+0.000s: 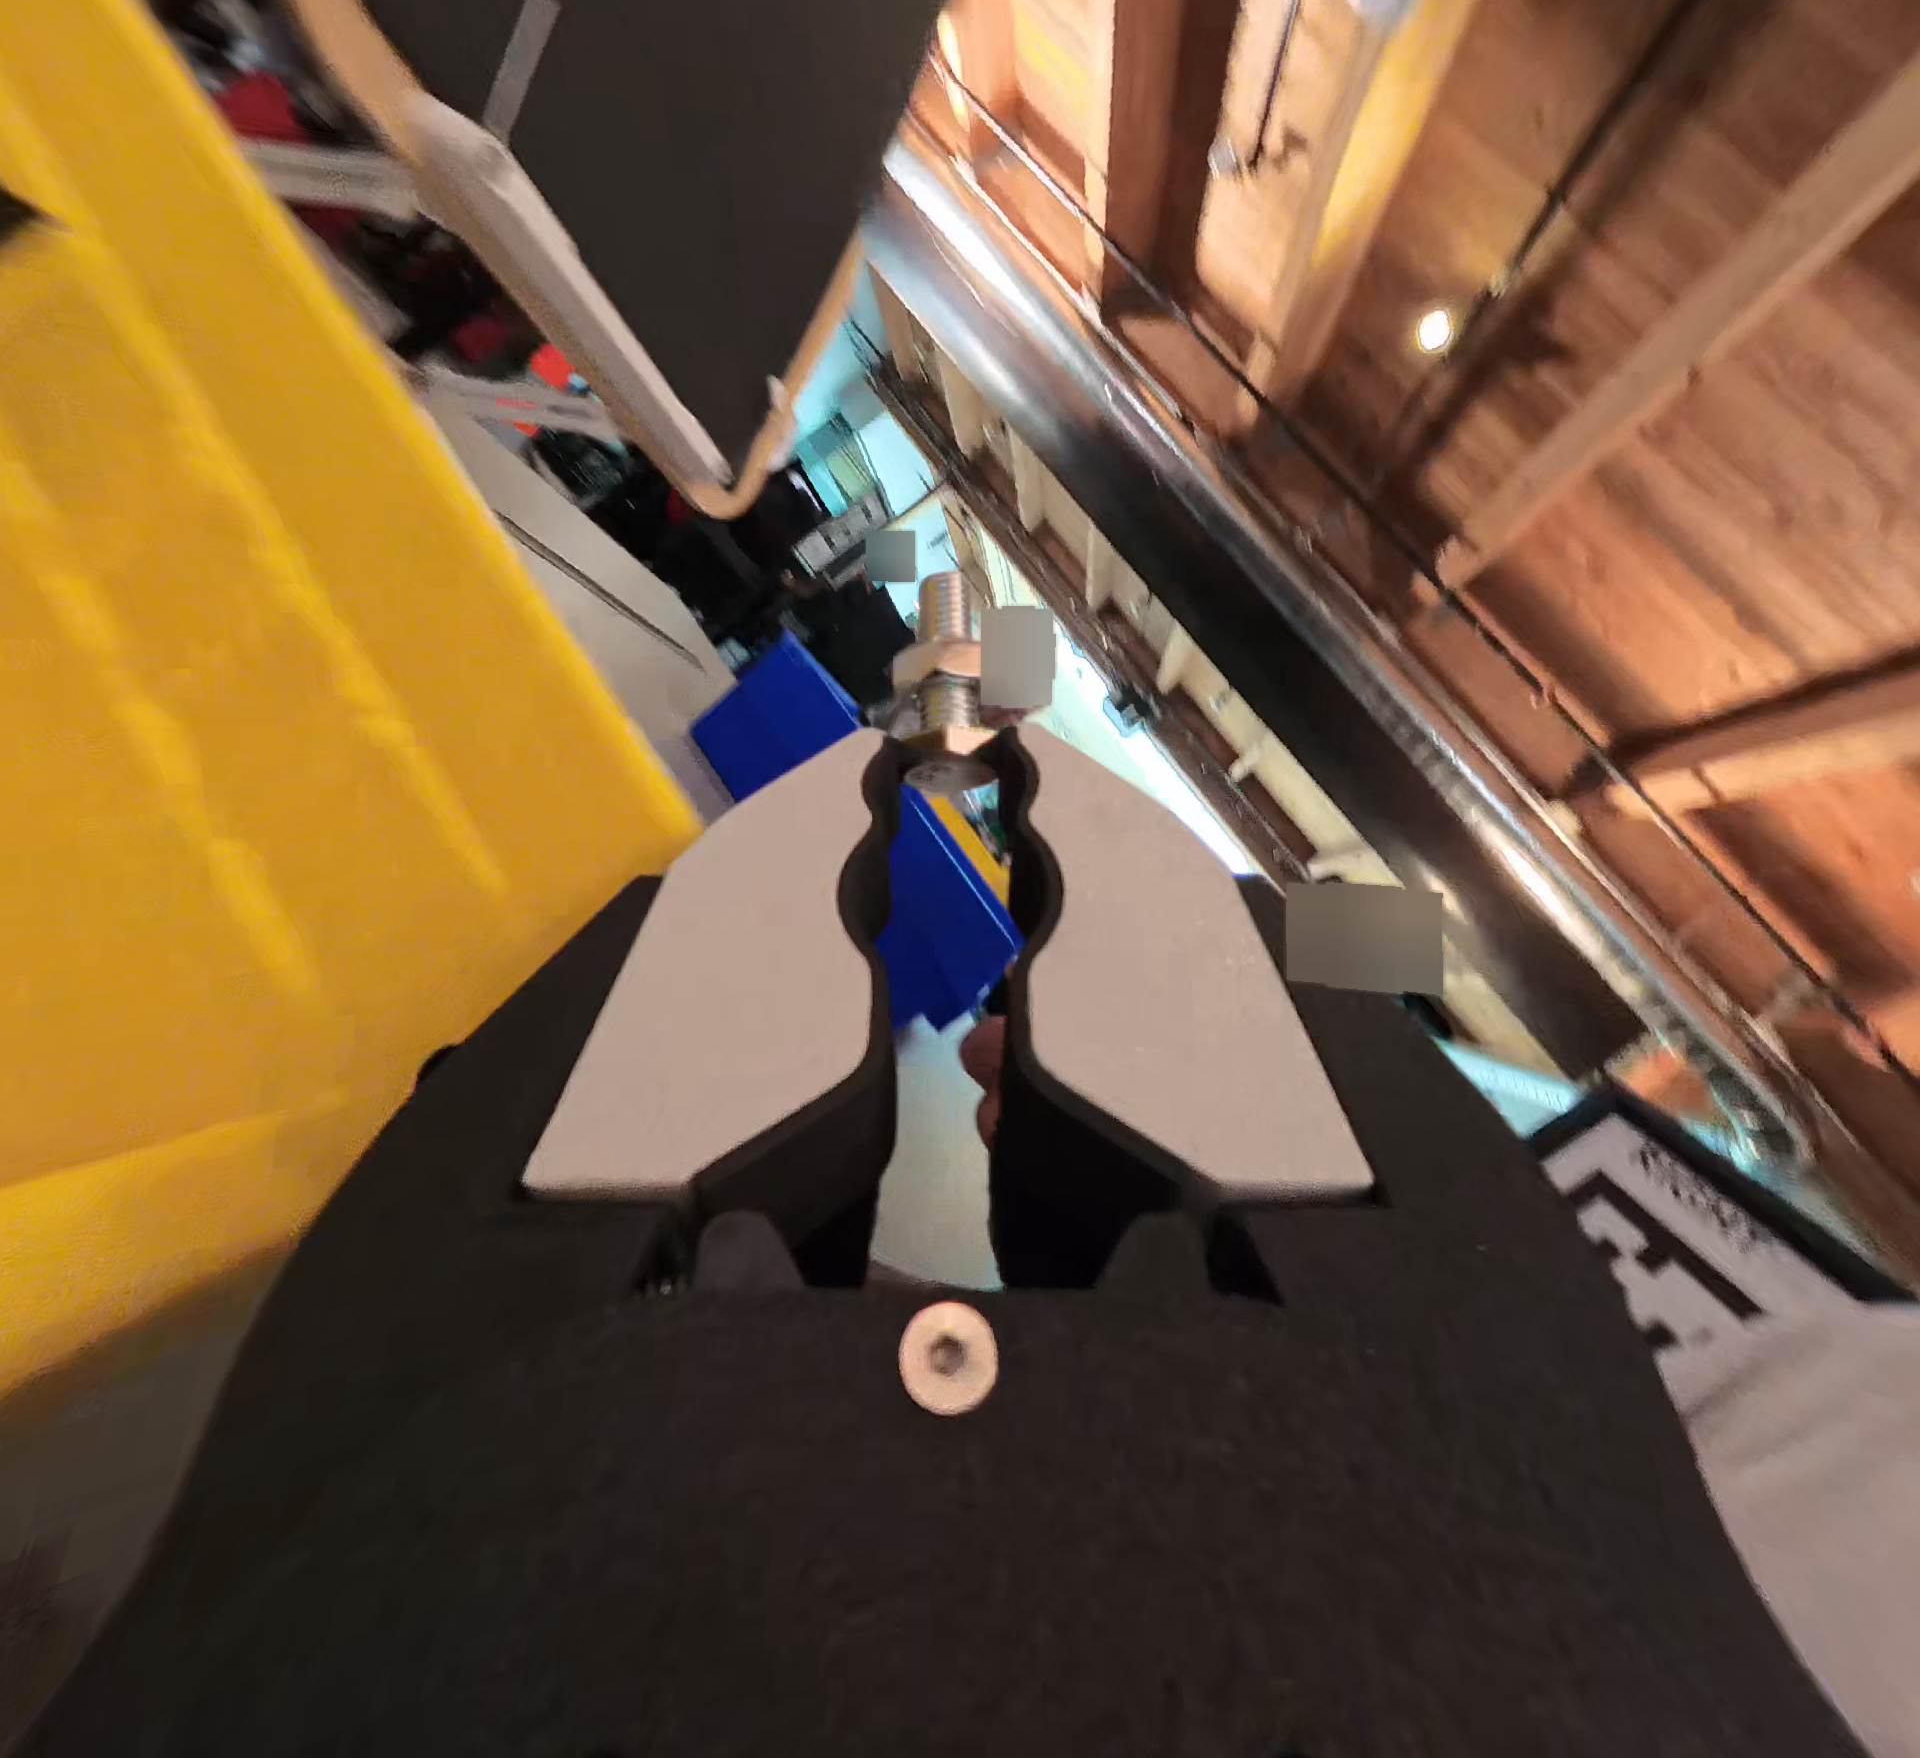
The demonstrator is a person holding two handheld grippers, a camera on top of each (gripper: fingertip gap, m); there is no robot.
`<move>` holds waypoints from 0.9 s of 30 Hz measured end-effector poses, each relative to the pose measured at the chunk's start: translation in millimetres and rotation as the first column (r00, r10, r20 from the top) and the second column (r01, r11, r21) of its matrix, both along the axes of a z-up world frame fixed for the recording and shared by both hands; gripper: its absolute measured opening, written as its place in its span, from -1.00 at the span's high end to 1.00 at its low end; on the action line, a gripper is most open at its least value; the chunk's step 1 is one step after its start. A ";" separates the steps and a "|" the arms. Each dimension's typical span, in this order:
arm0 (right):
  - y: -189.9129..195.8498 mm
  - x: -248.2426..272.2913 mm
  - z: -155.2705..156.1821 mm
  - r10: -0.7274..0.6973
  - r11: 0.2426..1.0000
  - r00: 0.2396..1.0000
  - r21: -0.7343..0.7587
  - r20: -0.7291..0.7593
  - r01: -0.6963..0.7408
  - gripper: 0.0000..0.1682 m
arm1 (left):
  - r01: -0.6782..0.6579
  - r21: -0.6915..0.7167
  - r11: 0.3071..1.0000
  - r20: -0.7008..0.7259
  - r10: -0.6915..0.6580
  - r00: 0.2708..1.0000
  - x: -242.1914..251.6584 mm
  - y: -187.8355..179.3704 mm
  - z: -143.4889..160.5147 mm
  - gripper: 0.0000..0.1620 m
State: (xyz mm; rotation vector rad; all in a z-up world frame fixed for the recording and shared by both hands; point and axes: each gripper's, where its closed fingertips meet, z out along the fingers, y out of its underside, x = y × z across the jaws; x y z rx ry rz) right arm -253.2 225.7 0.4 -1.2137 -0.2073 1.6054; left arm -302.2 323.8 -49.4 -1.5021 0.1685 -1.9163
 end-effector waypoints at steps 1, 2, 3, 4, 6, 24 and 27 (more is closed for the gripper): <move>1.2 1.7 -0.3 -0.003 1.000 1.000 -0.002 0.007 0.003 0.40 | -0.020 -0.005 1.000 0.004 0.020 1.000 -6.2 4.4 0.2 0.79; 2.5 3.0 -1.2 0.002 1.000 1.000 -0.009 0.008 -0.002 0.40 | -0.025 0.004 1.000 -0.002 0.025 1.000 -8.2 4.6 1.3 0.79; 4.5 4.4 -2.9 0.005 1.000 1.000 -0.021 0.008 -0.005 0.40 | -0.019 0.025 1.000 -0.010 0.020 1.000 -6.8 1.2 3.1 0.79; 7.3 6.0 -4.7 0.002 0.999 1.000 -0.036 0.006 -0.002 0.40 | 0.001 0.050 0.999 -0.016 0.000 1.000 -2.5 -5.1 5.7 0.79; 12.1 8.3 -7.7 -0.007 0.998 1.000 -0.056 0.006 0.007 0.41 | 0.074 0.102 0.992 -0.029 -0.072 0.997 11.3 -24.3 10.9 0.79; 19.2 22.0 -18.4 -0.083 0.994 0.968 -0.055 0.235 0.099 0.90 | 0.340 0.359 0.869 -0.282 -0.247 0.927 67.2 -107.5 5.4 0.58; 24.5 64.6 17.2 -0.211 0.976 0.914 0.033 0.346 0.213 0.89 | 0.359 0.384 0.850 -0.379 -0.210 0.901 66.8 -110.7 -6.6 0.45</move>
